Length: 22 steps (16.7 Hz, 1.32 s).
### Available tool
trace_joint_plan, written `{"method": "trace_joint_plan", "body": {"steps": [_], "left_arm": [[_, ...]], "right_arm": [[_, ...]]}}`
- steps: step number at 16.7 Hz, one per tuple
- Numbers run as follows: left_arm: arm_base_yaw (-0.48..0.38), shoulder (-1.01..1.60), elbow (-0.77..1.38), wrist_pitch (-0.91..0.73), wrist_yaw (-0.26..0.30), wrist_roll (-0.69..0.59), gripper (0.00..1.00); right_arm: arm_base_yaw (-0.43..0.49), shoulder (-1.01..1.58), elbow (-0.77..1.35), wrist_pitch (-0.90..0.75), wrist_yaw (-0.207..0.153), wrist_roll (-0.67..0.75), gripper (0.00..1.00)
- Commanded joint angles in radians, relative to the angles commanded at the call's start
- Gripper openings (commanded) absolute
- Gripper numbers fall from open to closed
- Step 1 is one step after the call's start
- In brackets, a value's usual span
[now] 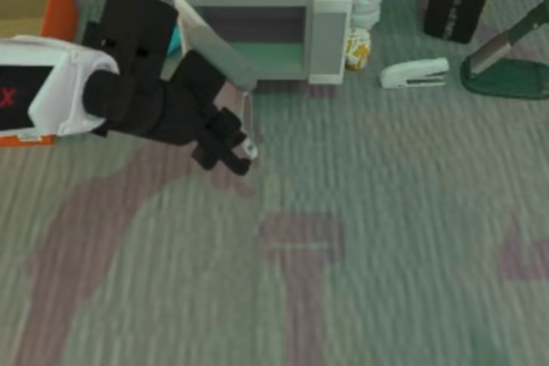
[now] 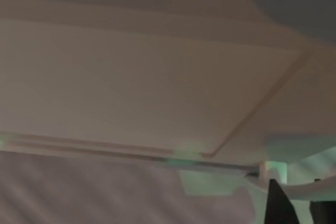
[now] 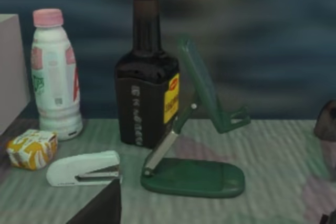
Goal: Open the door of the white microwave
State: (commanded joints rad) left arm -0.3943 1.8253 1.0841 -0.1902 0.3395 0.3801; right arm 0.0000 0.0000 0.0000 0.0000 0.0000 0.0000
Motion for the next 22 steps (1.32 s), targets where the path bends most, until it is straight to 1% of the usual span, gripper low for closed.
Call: {"method": "trace_joint_plan", "body": {"steps": [7, 9, 17, 22], "left_arm": [[0.000, 0.000, 0.000, 0.000, 0.000, 0.000, 0.00], [-0.006, 0.000, -0.004, -0.002, 0.008, -0.002, 0.00], [0.034, -0.006, -0.002, -0.033, 0.055, 0.081, 0.00], [0.034, -0.006, -0.002, -0.034, 0.056, 0.082, 0.00]], "right_arm": [[0.000, 0.000, 0.000, 0.000, 0.000, 0.000, 1.00], [0.000, 0.000, 0.000, 0.000, 0.000, 0.000, 1.00], [0.000, 0.000, 0.000, 0.000, 0.000, 0.000, 1.00], [0.000, 0.000, 0.000, 0.000, 0.000, 0.000, 1.00]]}}
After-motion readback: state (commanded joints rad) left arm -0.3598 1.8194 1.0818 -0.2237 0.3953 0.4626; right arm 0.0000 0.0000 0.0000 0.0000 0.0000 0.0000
